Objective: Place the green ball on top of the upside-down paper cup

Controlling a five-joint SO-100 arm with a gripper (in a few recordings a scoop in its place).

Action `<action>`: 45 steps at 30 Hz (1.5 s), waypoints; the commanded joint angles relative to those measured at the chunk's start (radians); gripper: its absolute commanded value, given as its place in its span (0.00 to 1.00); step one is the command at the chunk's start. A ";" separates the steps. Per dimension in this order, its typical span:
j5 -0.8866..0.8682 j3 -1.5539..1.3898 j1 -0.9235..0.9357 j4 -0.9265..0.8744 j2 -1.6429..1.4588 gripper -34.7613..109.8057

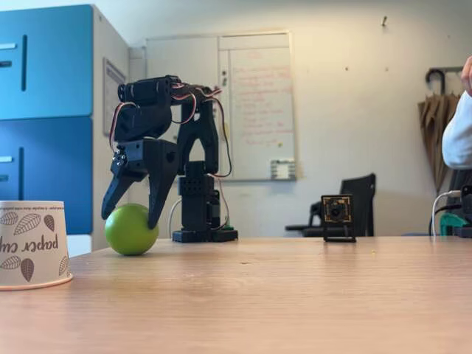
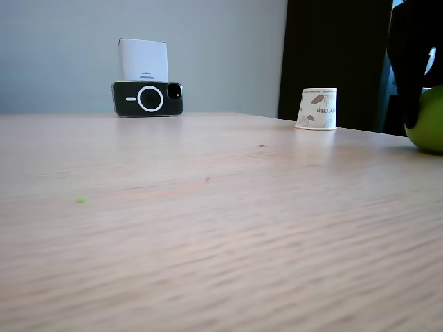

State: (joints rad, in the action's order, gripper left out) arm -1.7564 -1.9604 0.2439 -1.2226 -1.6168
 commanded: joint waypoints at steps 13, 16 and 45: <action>0.005 -0.095 -0.005 0.156 -0.285 0.42; 0.005 -0.089 -0.009 0.202 -0.405 0.42; 0.006 0.983 -0.117 0.239 0.196 0.42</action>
State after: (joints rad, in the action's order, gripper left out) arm -1.7549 -1.0830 0.1289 -0.9956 -1.4864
